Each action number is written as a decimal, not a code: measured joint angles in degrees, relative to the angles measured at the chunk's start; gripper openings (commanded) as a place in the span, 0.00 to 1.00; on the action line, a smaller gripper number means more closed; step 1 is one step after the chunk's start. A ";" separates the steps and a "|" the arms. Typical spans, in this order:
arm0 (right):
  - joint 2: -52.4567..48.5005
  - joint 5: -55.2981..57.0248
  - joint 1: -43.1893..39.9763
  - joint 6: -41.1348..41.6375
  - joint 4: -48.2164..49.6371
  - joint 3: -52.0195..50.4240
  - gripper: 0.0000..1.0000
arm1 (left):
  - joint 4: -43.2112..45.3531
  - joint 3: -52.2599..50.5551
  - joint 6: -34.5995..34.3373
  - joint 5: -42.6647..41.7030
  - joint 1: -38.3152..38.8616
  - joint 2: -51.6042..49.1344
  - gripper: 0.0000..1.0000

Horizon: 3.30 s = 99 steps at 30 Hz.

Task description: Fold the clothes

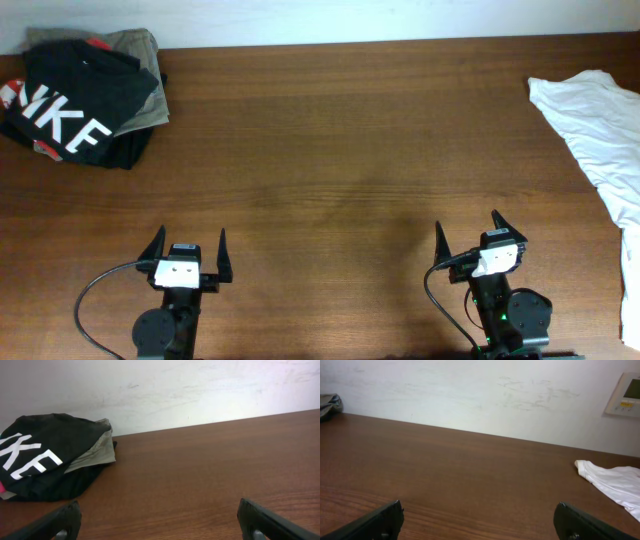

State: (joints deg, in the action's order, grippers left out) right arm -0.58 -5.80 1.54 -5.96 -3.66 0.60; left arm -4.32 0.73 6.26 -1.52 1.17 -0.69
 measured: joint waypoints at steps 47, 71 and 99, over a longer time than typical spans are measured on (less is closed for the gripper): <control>0.00 0.00 0.00 0.02 0.00 0.00 0.99 | 0.00 0.00 0.00 0.00 0.00 0.00 0.99; -0.11 -39.71 0.00 0.00 15.52 -0.02 0.99 | -0.02 0.00 0.00 0.00 0.00 0.00 0.99; -86.51 9.66 -20.04 -9.66 -38.10 90.47 0.99 | -0.11 0.02 0.02 0.00 0.00 0.00 0.99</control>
State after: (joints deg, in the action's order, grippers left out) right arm -87.09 3.86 -18.50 -15.62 -41.76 91.07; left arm -4.43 0.75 6.28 -1.52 1.17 -0.69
